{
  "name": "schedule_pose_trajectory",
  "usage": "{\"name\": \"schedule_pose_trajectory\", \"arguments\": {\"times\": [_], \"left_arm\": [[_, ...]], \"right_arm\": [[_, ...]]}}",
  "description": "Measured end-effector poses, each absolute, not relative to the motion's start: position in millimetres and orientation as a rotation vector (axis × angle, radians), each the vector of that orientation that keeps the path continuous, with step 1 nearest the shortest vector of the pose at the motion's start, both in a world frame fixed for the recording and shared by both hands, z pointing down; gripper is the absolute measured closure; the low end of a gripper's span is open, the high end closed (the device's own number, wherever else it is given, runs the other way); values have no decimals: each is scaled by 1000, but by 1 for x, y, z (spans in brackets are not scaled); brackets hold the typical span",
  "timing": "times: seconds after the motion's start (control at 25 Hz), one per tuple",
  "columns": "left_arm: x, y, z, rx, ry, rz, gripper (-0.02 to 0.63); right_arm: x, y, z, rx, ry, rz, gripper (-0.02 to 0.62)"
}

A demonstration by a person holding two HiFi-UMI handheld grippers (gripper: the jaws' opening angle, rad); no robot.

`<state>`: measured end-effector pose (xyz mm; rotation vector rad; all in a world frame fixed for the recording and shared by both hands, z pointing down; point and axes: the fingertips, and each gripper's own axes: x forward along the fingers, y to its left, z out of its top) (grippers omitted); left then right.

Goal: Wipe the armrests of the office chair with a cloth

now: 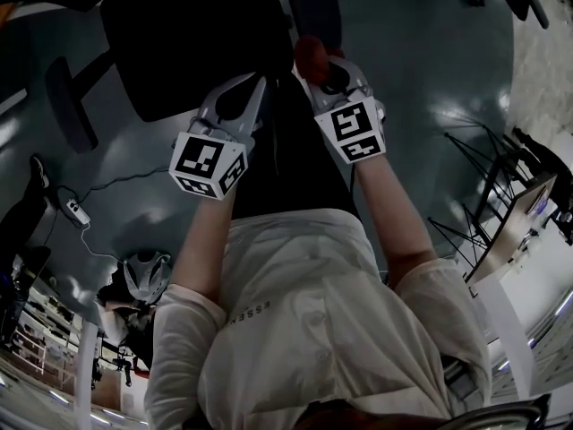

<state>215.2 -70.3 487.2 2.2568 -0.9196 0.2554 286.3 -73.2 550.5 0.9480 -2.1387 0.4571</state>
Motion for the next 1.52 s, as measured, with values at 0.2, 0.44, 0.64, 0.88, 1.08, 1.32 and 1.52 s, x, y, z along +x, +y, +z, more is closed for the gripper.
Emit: {"name": "schedule_pose_trajectory", "arguments": {"times": [0.2,0.44,0.64,0.88,1.08,1.32,1.52], "left_arm": [[218,-57,486,2238,-903,259,589],[228,-94,486,2213,-945,237,589],[234,-142,482,2190,-1016,204,589],[225,-190,488,2138,-1135,184,589],[219,-203,499,2078,-1187,174,589],[216,-208,512,2031,-1213,182,589],[221,-209,519,2016,-1207,189,589]], "right_arm": [[319,-74,534,1080,-2110,609,543],[363,-162,506,1125,-2113,460,543],[358,-244,504,1042,-2178,357,543],[313,-323,521,863,-2280,314,543],[252,-354,538,598,-2346,264,543],[214,-327,571,241,-2327,307,543],[222,-325,584,148,-2303,378,543]]}}
